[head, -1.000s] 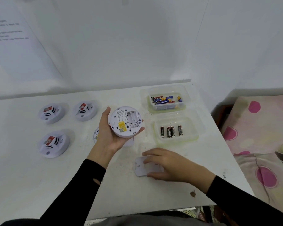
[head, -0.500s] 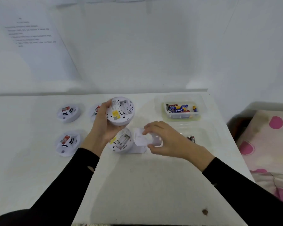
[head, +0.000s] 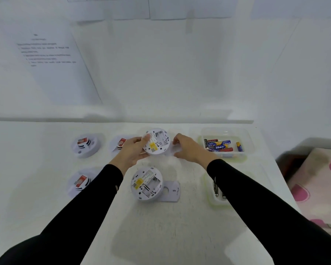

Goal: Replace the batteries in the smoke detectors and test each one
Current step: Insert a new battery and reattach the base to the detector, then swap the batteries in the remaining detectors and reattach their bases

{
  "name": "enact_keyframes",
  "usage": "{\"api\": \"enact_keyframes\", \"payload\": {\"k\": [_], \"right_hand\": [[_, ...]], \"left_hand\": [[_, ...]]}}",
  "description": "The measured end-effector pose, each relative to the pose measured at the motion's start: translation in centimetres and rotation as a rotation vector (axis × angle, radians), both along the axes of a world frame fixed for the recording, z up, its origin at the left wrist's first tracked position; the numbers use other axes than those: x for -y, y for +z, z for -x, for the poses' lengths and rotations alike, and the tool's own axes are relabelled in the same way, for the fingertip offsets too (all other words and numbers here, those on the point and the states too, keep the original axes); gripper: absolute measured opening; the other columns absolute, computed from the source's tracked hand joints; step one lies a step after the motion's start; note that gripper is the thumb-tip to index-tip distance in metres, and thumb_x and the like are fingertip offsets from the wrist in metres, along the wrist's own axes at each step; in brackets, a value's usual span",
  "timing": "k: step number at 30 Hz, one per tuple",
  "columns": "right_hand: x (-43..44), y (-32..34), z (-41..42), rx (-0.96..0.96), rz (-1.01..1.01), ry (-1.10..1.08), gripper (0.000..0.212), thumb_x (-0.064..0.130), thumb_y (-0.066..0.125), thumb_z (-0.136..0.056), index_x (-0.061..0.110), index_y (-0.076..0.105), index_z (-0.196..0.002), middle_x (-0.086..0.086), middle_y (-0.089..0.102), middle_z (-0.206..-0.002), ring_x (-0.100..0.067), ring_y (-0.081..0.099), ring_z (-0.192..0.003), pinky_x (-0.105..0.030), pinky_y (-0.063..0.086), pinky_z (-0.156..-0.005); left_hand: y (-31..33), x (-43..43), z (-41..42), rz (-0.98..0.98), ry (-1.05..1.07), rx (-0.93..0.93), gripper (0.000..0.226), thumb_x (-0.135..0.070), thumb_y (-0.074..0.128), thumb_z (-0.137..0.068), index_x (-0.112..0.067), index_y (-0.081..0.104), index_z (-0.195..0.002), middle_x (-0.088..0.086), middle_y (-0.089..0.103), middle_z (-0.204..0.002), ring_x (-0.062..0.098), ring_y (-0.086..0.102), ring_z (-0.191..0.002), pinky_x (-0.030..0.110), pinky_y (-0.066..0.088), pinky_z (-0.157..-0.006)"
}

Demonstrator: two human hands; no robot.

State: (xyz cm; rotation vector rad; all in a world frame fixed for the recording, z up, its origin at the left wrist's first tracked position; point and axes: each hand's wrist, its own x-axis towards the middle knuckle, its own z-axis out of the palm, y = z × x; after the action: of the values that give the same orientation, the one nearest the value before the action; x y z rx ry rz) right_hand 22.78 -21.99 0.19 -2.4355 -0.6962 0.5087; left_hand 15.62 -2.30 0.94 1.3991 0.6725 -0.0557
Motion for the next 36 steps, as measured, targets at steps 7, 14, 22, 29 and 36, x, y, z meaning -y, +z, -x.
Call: {"api": "enact_keyframes", "payload": {"k": [7,14,22,29,36], "right_hand": [[0.8,-0.2,0.3,-0.039,-0.002,-0.05,0.04,0.003,0.064,-0.084,0.007,0.044,-0.118,-0.004,0.046,-0.108,-0.022,0.046,-0.092,-0.022,0.036,-0.062],[1.3,-0.4,0.6,-0.045,-0.001,-0.082,0.042,0.002,0.062,-0.085,0.008,0.039,-0.12,-0.005,0.046,-0.104,-0.021,0.046,-0.084,-0.022,0.035,-0.057],[1.3,-0.4,0.8,-0.065,-0.026,-0.092,0.045,0.002,0.063,-0.084,0.009,0.04,-0.122,-0.004,0.045,-0.107,-0.02,0.047,-0.088,-0.023,0.036,-0.062],[1.0,0.0,1.9,0.031,-0.143,-0.122,0.04,0.008,0.054,-0.09,0.011,0.042,-0.129,-0.004,0.047,-0.13,-0.015,0.046,-0.092,-0.023,0.035,-0.067],[-0.8,2.3,4.2,0.09,-0.356,-0.062,0.037,0.006,0.054,-0.092,0.013,0.048,-0.127,-0.002,0.051,-0.132,-0.012,0.047,-0.117,-0.012,0.031,-0.09]], "left_hand": [[-1.3,1.0,-0.9,-0.061,-0.024,-0.029,0.045,-0.028,0.067,-0.092,0.007,0.062,-0.121,0.022,0.07,-0.114,0.031,0.07,-0.096,0.03,0.061,-0.065],[-2.1,1.0,-1.4,-0.068,0.028,-0.042,0.04,-0.025,0.066,-0.094,0.007,0.063,-0.119,0.02,0.07,-0.112,0.03,0.07,-0.098,0.031,0.06,-0.07],[-0.8,0.6,0.6,-0.89,-0.126,0.158,0.033,-0.027,0.056,-0.1,-0.006,0.066,-0.125,0.012,0.069,-0.123,0.026,0.064,-0.115,0.023,0.041,-0.094],[-2.3,-5.2,1.4,-1.118,-0.101,-0.088,0.102,-0.055,0.081,-0.072,-0.016,0.031,-0.151,0.013,0.027,-0.159,0.034,0.022,-0.147,0.049,0.022,-0.116],[-2.9,-6.0,2.6,-0.873,-0.046,-0.024,0.116,-0.047,0.088,-0.067,-0.01,0.02,-0.154,0.017,0.038,-0.149,0.034,0.038,-0.138,0.049,0.031,-0.115]]}}
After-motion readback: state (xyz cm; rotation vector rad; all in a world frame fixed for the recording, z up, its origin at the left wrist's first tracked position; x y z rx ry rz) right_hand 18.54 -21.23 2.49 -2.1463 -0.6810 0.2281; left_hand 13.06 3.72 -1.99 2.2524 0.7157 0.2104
